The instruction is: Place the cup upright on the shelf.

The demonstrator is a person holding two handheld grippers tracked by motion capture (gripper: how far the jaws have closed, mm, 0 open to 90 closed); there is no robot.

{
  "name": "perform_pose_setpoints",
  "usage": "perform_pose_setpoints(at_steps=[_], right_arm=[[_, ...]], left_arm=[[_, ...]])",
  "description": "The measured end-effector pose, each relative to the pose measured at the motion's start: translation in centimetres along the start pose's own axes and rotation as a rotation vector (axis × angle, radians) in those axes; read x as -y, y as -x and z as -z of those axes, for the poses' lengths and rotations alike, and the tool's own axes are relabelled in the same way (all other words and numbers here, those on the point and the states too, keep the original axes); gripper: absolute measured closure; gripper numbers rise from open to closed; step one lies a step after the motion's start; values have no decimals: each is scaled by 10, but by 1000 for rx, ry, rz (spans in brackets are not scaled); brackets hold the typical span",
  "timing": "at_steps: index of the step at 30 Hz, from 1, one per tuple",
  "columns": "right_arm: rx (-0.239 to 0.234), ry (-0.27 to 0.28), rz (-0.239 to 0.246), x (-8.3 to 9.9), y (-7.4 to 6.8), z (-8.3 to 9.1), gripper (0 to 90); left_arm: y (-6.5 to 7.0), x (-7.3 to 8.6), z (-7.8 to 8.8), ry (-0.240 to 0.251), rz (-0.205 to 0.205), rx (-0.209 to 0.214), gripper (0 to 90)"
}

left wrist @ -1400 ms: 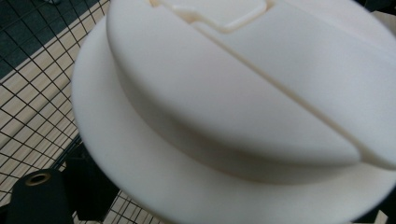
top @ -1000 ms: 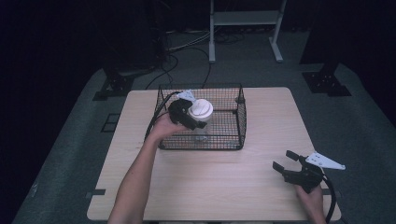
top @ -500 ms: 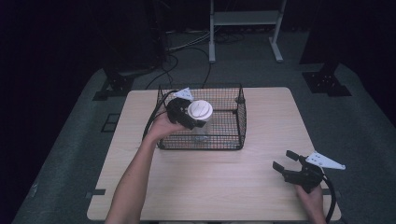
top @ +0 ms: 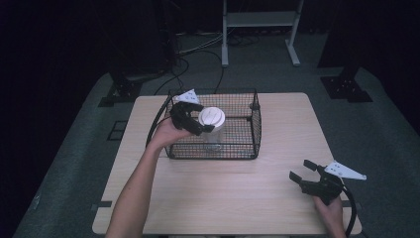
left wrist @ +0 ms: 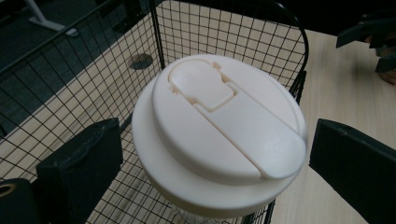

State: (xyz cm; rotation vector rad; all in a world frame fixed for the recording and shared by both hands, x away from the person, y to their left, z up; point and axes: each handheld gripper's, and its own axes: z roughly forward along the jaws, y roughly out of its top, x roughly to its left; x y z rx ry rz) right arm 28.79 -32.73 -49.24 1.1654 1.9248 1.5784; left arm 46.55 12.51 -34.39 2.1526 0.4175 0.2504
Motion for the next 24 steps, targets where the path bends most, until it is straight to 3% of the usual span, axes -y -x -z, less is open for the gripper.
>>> perform_pose_setpoints(at_steps=[14,24], right_arm=[[1,-1,-1,0,0,0,148],[1,0,0,0,0,0,147]], left_arm=[[5,-5,27,25,-11,-2,17],[15,1,51,61,-24,-7,17]])
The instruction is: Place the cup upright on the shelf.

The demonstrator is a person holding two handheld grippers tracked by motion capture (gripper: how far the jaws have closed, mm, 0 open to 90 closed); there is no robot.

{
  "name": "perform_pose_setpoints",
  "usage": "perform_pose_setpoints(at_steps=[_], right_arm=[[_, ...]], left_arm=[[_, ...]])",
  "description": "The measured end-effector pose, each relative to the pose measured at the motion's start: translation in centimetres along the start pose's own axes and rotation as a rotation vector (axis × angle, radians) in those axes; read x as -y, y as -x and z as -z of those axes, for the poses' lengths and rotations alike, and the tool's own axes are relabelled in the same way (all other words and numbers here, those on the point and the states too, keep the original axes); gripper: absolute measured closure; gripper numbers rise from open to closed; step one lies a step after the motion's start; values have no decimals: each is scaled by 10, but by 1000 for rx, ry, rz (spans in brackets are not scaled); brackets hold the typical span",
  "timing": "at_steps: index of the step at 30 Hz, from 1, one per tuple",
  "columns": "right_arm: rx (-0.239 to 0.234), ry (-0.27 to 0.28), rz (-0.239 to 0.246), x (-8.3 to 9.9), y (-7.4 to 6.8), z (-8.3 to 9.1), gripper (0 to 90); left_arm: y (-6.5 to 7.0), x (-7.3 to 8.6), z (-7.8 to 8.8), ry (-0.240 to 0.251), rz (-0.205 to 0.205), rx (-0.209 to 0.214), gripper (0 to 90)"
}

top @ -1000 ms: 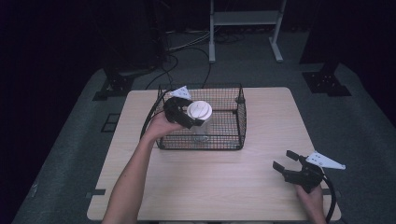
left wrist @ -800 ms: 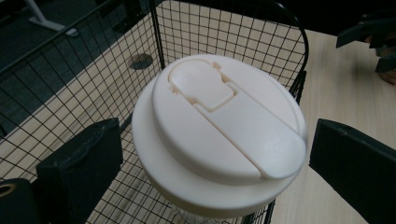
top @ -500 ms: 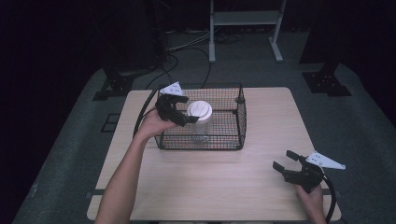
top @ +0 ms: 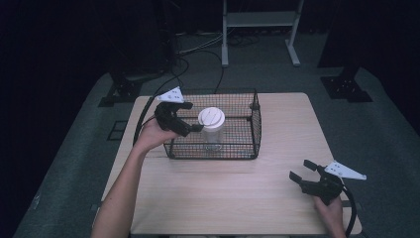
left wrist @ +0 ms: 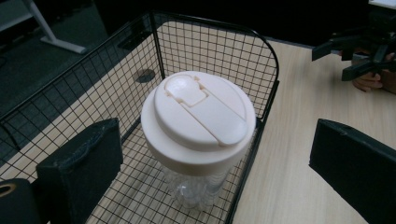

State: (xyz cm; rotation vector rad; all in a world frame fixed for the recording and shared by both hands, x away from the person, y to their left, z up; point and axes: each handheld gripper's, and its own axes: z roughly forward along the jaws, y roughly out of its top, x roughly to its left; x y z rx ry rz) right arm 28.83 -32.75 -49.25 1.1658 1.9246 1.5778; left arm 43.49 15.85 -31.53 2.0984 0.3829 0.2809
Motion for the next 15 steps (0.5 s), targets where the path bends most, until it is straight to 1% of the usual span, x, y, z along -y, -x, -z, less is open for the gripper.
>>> perform_pose_setpoints(at_steps=[1,2,4,8,9,11,15], right_arm=[[0,0,0,0,0,0,148],[0,0,-1,0,0,0,148],[0,0,-1,0,0,0,148],[-1,2,-7,0,0,0,148],[-1,2,-7,0,0,0,148],[-2,-3,-7,0,0,0,148],[0,-3,-3,0,1,0,147]], left_arm=[[2,1,5,5,-4,3,17],[2,1,5,5,-4,3,17],[5,4,11,14,-14,-7,17],[8,11,25,45,-5,-15,17],[8,11,25,45,-5,-15,17],[10,14,30,49,-3,-16,17],[17,21,39,53,-16,-21,17]])
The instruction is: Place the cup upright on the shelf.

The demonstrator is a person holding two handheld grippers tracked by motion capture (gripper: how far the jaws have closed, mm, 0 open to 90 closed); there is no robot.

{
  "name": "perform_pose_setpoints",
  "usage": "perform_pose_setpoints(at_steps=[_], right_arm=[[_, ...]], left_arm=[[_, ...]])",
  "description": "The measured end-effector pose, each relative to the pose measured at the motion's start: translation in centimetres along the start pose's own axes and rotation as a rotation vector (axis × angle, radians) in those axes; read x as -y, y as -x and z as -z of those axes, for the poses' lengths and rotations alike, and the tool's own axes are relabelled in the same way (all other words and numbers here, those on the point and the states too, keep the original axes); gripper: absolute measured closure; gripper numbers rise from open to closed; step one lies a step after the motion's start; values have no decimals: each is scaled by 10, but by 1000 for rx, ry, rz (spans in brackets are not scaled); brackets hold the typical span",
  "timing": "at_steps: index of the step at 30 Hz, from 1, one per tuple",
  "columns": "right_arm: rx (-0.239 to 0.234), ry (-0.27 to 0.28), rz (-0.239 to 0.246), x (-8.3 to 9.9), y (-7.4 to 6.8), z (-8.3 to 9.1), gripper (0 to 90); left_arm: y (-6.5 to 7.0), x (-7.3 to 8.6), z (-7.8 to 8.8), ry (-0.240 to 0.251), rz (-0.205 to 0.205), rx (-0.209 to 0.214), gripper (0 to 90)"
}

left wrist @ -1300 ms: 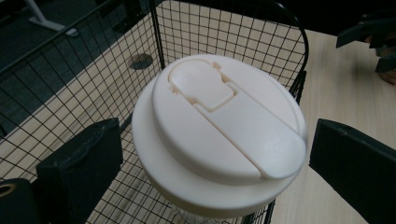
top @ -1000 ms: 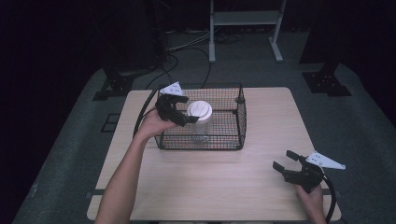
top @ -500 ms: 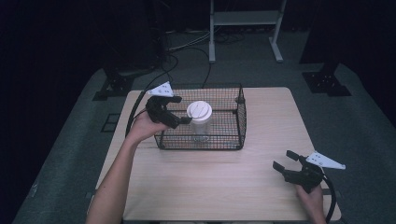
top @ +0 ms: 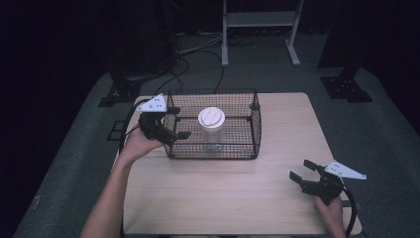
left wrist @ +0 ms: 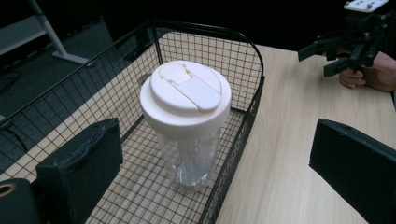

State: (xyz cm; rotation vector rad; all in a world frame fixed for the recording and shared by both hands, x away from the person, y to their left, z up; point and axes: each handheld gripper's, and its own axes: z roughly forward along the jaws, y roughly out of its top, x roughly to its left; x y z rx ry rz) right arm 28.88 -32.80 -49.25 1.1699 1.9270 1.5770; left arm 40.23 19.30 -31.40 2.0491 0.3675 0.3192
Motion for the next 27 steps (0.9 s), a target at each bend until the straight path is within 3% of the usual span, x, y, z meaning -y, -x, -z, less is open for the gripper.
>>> perform_pose_setpoints(at_steps=[9,16,27], right_arm=[[-1,1,-9,0,0,0,147],[-1,-1,-9,0,0,0,147],[2,0,-11,0,0,1,145]], left_arm=[[13,19,12,15,3,-4,17],[22,31,13,23,3,1,17],[35,49,8,-4,1,11,17]])
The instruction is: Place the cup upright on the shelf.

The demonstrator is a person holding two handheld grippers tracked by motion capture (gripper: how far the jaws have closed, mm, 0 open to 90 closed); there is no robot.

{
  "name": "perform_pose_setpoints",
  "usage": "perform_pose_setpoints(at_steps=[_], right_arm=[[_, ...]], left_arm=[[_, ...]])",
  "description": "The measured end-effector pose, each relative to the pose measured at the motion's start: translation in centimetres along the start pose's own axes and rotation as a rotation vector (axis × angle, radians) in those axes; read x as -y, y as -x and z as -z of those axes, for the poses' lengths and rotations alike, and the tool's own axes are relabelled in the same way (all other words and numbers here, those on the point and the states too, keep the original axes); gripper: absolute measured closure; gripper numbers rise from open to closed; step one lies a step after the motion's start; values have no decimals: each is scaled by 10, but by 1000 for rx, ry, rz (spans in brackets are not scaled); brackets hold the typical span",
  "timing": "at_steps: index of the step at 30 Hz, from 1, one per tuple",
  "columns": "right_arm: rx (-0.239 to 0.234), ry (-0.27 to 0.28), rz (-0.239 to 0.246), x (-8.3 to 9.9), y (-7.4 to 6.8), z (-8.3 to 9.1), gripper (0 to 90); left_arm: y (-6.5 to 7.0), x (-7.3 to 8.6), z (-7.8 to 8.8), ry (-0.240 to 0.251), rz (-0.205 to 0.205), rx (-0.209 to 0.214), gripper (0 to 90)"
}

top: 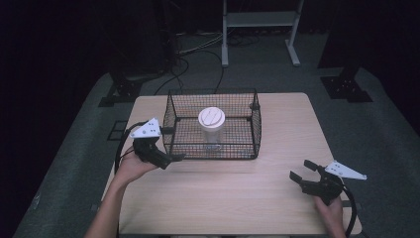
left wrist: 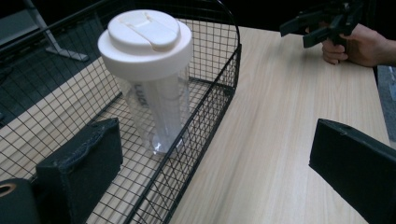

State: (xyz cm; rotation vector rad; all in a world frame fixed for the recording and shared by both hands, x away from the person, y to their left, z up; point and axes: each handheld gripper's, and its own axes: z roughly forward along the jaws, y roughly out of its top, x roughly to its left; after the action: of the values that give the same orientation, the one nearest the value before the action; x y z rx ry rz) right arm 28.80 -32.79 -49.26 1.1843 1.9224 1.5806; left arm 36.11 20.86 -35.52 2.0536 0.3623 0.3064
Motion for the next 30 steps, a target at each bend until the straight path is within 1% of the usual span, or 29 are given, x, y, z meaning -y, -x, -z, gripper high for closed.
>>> perform_pose_setpoints(at_steps=[2,5,14,18,25,29,30], right_arm=[[0,-1,1,0,0,0,145],[0,0,-1,0,0,0,145],[0,-1,-7,0,1,0,145],[0,-1,-3,0,1,0,145],[-1,-2,-6,0,1,0,145],[0,-1,-8,0,1,0,145],[-1,-1,-8,0,1,0,145]], left_arm=[[1,4,0,-6,-1,3,17],[3,9,0,-2,5,3,17],[11,22,2,-8,10,3,17],[13,25,2,-5,16,3,17],[17,28,2,-11,7,4,17],[21,32,0,-22,4,6,17],[22,36,-1,-26,6,8,17]])
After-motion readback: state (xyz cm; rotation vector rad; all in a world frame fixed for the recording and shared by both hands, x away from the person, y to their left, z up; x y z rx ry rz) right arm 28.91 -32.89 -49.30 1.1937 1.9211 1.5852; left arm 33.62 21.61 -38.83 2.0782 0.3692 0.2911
